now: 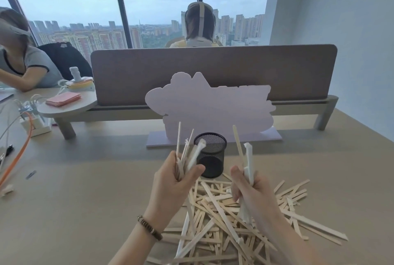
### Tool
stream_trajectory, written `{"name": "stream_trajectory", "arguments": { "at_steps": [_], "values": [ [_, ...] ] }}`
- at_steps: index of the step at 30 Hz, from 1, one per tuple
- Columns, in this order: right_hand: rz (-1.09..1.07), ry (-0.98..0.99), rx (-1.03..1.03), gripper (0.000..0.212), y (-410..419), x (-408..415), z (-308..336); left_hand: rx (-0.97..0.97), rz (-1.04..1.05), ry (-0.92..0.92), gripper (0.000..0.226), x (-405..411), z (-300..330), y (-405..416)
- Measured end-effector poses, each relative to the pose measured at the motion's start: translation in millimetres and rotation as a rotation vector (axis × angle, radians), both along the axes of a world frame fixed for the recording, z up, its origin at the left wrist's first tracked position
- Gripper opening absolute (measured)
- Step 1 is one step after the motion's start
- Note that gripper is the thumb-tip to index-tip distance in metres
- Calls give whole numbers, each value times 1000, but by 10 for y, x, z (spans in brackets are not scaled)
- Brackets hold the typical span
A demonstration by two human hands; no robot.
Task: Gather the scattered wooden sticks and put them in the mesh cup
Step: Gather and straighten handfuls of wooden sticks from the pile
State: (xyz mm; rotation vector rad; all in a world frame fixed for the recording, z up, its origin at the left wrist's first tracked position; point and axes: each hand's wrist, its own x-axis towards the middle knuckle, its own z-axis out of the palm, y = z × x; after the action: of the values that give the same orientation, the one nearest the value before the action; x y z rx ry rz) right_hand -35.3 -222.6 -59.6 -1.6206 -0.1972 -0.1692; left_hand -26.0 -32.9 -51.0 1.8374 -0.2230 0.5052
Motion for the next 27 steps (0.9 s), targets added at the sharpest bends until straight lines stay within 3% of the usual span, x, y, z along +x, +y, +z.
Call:
{"name": "stream_trajectory", "arguments": {
  "at_steps": [5,12,16,20,27],
  "values": [
    [-25,-36,-35,61,11,16,-60,-45,-50,44,27,7,-68,-18],
    [-29,-71,-73,65,55,-14,-111,-246,-94,27,31,-73,-46,1],
    [-22,-124,-75,43,83,-26,-169,-307,-83,-11,42,-118,-20,0],
    [-91,-173,-135,39,89,-6,-208,-303,-73,-40,40,-157,3,-38],
    [-136,-157,-149,53,124,-72,-198,-274,-60,23,32,-186,-110,-72]
  ]
}}
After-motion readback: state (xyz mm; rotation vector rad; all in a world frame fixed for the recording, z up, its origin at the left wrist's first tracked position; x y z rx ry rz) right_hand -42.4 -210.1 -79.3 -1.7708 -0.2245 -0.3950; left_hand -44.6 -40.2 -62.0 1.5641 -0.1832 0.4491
